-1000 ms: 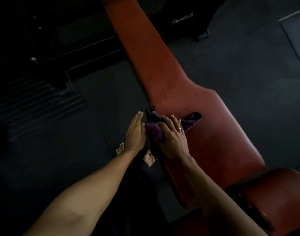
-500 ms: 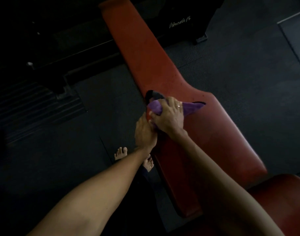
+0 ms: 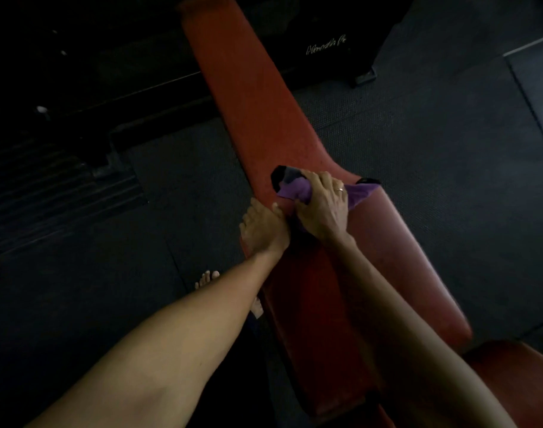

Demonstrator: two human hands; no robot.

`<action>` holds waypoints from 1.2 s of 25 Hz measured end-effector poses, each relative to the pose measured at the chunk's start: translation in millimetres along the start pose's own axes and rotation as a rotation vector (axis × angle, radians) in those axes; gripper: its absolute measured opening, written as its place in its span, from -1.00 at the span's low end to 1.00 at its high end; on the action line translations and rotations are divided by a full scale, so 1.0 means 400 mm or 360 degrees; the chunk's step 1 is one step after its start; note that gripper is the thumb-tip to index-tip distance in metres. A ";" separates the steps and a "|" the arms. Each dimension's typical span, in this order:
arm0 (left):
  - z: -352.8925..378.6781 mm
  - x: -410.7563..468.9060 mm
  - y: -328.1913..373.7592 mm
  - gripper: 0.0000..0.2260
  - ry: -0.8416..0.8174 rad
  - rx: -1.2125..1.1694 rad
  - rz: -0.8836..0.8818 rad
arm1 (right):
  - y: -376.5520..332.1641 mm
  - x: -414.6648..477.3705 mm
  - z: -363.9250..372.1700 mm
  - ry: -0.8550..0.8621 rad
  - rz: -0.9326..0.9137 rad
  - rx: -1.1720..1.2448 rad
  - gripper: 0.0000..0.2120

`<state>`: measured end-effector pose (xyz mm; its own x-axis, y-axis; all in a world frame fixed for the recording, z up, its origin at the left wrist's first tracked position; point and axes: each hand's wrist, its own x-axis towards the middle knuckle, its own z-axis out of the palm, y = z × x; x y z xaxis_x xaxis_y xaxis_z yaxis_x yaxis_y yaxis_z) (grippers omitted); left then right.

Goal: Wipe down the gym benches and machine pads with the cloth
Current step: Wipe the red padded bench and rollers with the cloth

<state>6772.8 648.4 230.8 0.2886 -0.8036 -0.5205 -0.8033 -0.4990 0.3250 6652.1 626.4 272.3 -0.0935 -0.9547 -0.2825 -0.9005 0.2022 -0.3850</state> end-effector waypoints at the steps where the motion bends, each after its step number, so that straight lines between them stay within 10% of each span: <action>1: 0.011 0.001 -0.001 -0.49 0.0056 0.0008 0.0010 | -0.014 0.002 0.003 0.0006 -0.0041 0.0077 -0.36; 6: 0.011 -0.001 0.007 -0.46 0.0155 0.0075 0.0007 | 0.124 -0.090 -0.072 -0.0189 -0.0400 -0.0087 -0.41; 12: 0.010 -0.007 0.018 -0.42 0.0206 0.0201 0.0017 | 0.116 0.053 -0.054 0.0054 0.0353 -0.0092 -0.50; 20: -0.003 -0.010 0.034 -0.39 0.0155 0.0182 -0.0074 | 0.151 -0.069 -0.071 -0.0124 -0.0263 -0.0265 -0.14; 26: 0.000 -0.011 0.037 -0.44 0.0176 0.0200 -0.0045 | 0.156 0.152 -0.066 0.0000 0.0394 -0.0137 -0.07; 30: 0.009 -0.009 0.031 -0.42 0.0234 0.0192 -0.0020 | 0.139 0.245 -0.074 -0.0181 0.0300 0.0017 -0.14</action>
<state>6759.9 646.2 233.7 0.3649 -0.8409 -0.3997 -0.8534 -0.4737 0.2174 6580.1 537.7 249.4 -0.2109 -0.8691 -0.4474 -0.8669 0.3778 -0.3253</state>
